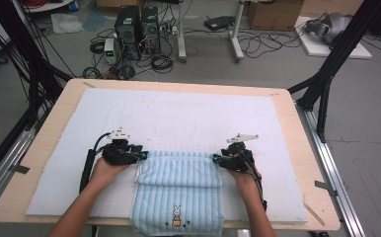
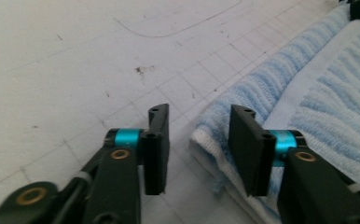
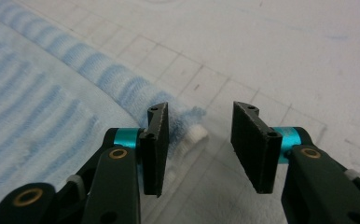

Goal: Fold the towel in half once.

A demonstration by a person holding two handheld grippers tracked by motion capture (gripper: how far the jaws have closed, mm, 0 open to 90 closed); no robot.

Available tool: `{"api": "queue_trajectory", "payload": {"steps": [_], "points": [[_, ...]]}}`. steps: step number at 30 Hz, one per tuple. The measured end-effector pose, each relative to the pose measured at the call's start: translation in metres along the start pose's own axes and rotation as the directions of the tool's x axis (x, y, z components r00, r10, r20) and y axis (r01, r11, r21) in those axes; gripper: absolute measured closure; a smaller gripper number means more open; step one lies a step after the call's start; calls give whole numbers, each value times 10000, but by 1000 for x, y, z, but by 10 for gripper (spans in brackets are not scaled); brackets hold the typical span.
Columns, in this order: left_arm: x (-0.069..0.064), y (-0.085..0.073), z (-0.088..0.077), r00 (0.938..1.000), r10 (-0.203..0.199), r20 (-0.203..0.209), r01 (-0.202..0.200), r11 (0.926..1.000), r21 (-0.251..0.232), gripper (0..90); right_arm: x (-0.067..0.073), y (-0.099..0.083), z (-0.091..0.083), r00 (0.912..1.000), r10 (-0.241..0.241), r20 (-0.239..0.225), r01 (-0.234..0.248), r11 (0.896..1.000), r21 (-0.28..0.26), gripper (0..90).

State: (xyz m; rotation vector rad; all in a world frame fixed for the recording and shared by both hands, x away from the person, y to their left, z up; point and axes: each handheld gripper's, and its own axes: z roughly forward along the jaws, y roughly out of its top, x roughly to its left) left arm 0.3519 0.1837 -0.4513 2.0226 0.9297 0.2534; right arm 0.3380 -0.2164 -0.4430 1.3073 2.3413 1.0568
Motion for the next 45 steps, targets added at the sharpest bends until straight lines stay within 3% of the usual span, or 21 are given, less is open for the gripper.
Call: {"api": "queue_trajectory", "payload": {"steps": [1,2,3,4,6,7,9,12,14,18,21,29,35,40,45], "points": [[1,0,0,10000,10,47,-10,10000,33,717,1,-1,0,9999,-66,83,67,9999,-89,566],[1,-1,0,9992,-87,389,86,10000,32,802,2,-1,0,9998,-116,132,117,9999,-86,582],[0,-1,0,9994,-34,341,33,10000,13,847,3,-1,0,9995,-226,225,227,9997,-64,613],[-1,0,0,9996,56,290,-58,10000,41,853,4,-2,0,9992,-322,223,323,9995,-58,680],[-1,0,0,9996,93,266,-94,9999,52,864,6,-1,1,9981,-564,-232,563,9984,-52,837],[-1,1,0,9996,38,265,-38,10000,24,868,9,-1,1,9968,-785,-171,785,9969,-16,850],[1,2,-1,9999,1,142,1,9999,-132,872,11,2,1,9947,-1025,-42,1025,9947,57,861],[8,5,-3,9990,-436,98,442,9965,-710,873,5,6,0,9975,-701,-132,696,9968,-388,863],[13,13,-1,9984,-557,111,563,9965,-610,873,0,11,1,9983,-575,-112,569,9971,-509,863],[21,32,-3,9977,-682,0,679,9930,-962,872,-6,28,7,9981,-602,115,607,9966,-550,863],[31,43,-2,9968,-797,34,796,9909,-1089,872,-13,41,8,9993,-350,88,356,9963,-780,863],[51,61,9,9976,-678,-150,651,9880,-1402,871,-23,72,17,9961,-541,695,610,9930,-1013,862],[60,73,13,9977,-580,-339,524,9875,-1484,869,-29,83,24,9923,-528,1116,682,9880,-1385,861],[66,79,18,9967,-585,-570,484,9853,-1636,869,-32,91,29,9913,-365,1266,548,9881,-1440,861],[68,79,22,9960,-599,-658,482,9847,-1673,867,-32,95,35,9860,-521,1583,734,9886,-1316,859]]}}
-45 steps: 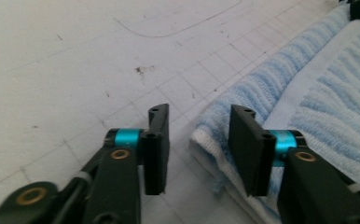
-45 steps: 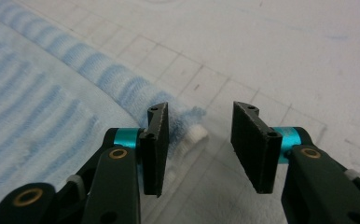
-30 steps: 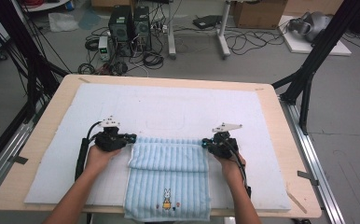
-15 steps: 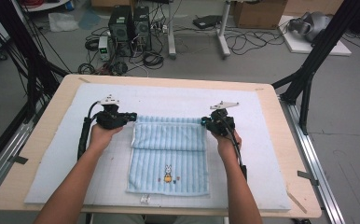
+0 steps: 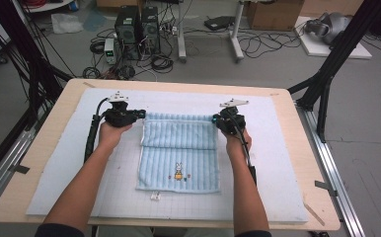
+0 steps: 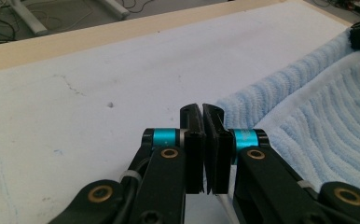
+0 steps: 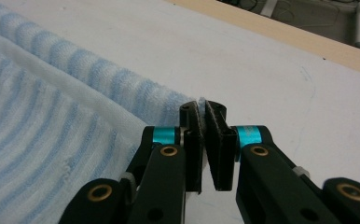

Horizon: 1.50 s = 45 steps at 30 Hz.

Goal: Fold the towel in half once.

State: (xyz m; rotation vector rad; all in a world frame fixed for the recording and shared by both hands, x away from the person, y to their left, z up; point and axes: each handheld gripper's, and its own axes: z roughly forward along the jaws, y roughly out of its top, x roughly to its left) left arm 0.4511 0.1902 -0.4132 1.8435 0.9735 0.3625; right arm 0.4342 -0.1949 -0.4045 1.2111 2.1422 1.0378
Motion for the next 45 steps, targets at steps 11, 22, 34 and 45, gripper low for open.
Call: {"api": "queue_trajectory", "payload": {"steps": [11,22,34,45], "points": [[3,-7,7,9964,-835,130,834,9964,126,499,2,-2,7,9992,346,210,-345,9994,-41,620],[-6,-11,14,9982,-323,502,296,9981,540,560,1,-7,-3,9974,519,-502,-522,9986,-47,613],[-8,-27,27,9999,56,-128,-35,9874,1583,652,-2,-10,-13,9965,566,-609,-578,9982,-173,607],[-16,-24,16,9982,590,-134,-575,9937,962,835,-1,-15,0,9942,717,-796,-690,9969,371,609]]}}
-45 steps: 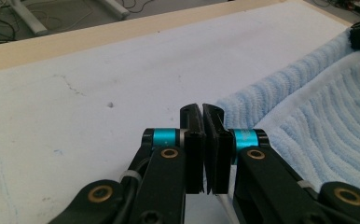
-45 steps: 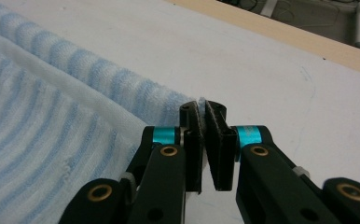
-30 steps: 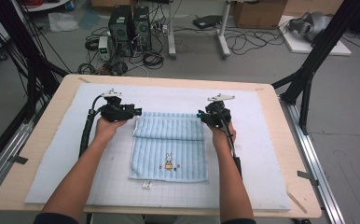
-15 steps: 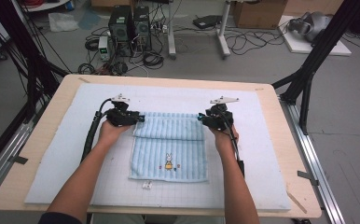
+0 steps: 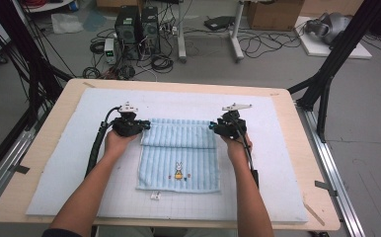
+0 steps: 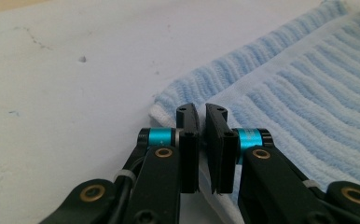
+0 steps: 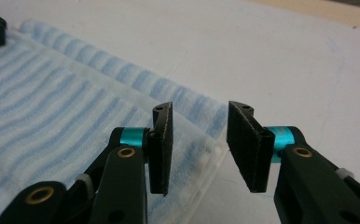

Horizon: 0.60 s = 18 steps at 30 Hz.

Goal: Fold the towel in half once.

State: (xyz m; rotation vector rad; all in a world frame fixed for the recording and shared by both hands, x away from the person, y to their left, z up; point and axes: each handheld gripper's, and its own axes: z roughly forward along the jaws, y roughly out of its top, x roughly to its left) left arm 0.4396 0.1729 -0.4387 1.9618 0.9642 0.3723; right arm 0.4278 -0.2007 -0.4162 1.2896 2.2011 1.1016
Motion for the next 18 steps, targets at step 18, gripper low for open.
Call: {"api": "queue_trajectory", "payload": {"steps": [18], "points": [[-3,0,-18,9983,-397,438,447,9916,-1212,842,4,-4,12,9999,-46,-136,55,9979,649,896]]}}
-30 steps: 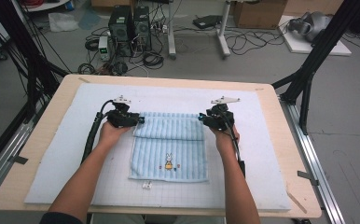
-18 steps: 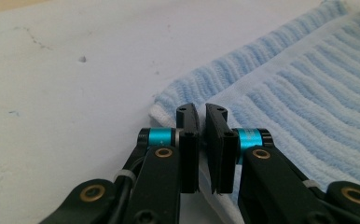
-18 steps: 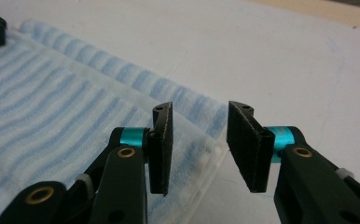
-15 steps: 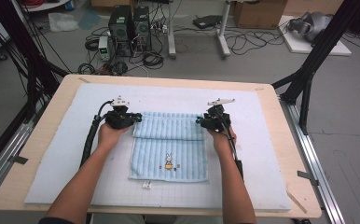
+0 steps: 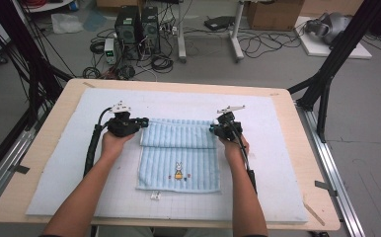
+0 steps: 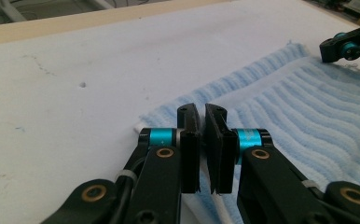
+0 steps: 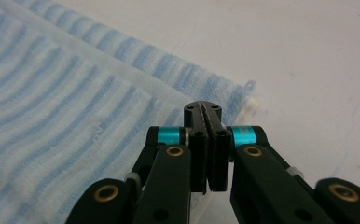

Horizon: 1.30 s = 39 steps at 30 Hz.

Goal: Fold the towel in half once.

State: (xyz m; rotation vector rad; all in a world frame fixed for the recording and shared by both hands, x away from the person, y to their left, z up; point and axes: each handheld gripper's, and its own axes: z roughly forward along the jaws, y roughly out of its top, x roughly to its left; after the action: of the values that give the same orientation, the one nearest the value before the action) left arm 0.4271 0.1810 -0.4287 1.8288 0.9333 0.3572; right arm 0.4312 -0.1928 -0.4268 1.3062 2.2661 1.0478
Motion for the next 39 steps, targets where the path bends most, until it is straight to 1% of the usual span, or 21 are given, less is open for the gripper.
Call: {"api": "queue_trajectory", "payload": {"steps": [1,2,3,4,5,6,8,9,11,13,15,16,18,22,24,26,30,34,36,38,39], "points": [[-1,1,0,10000,-1,51,1,10000,-38,842,1,1,-1,10000,-82,-4,82,10000,-38,895],[-1,1,-1,10000,-5,38,6,10000,-40,842,1,1,-2,9999,-147,55,148,9998,-128,866],[-2,1,-1,10000,22,14,-22,10000,-51,842,2,2,-2,9998,-131,163,135,9997,-216,723],[-2,1,-1,10000,-21,20,22,10000,-65,842,1,2,-1,9993,-59,366,71,9994,-329,639],[-2,2,-1,10000,-41,39,41,10000,-50,842,1,2,1,9994,81,330,-71,9995,-309,611],[-2,2,-2,10000,-43,53,44,10000,-23,842,1,1,4,9995,132,301,-128,9998,-144,611],[-2,2,-2,10000,-44,32,44,10000,15,842,3,-1,10,9993,10,376,-18,9997,227,620],[-2,1,-2,10000,-46,5,46,10000,31,842,4,-2,13,9992,3,396,-16,9995,326,655],[-2,2,-2,10000,-44,13,44,10000,63,843,5,-3,14,9996,29,290,-36,9996,267,793],[-2,2,-3,10000,-38,26,38,10000,30,843,7,-2,14,9993,-218,306,209,9994,282,830],[-1,3,-5,10000,-83,46,83,10000,-41,843,10,-1,13,9983,-429,390,419,9988,266,834],[-1,3,-5,9999,-105,85,106,9999,-71,843,10,-1,12,9982,-456,396,447,9987,227,834],[-1,3,-6,9999,-116,104,117,9999,-99,843,9,0,7,9986,-379,367,380,9993,-19,833],[-4,4,-7,9994,-215,280,219,9997,-112,842,8,0,-2,9988,-359,345,369,9989,-290,832],[-6,3,-9,9991,-226,354,235,9994,-246,842,9,-1,-6,9991,-362,224,371,9984,-437,832],[-7,0,-11,9985,-272,465,279,9995,-134,842,11,-2,-10,9991,-404,142,412,9976,-558,832],[-10,-9,-18,9980,-344,540,352,9993,-153,842,15,-9,-18,9985,-554,25,554,9954,-784,832],[-13,-16,-26,9962,-503,713,529,9980,-349,842,19,-19,-29,9982,-570,-174,549,9929,-1055,832],[-17,-19,-31,9952,-531,823,566,9976,-407,842,20,-22,-33,9979,-576,-295,543,9933,-1019,830],[-20,-19,-34,9935,-558,989,587,9979,-268,841,24,-23,-39,9969,-719,-304,684,9922,-1040,830],[-22,-19,-36,9936,-549,992,584,9978,-322,841,27,-24,-43,9962,-822,-275,785,9900,-1170,830]]}}
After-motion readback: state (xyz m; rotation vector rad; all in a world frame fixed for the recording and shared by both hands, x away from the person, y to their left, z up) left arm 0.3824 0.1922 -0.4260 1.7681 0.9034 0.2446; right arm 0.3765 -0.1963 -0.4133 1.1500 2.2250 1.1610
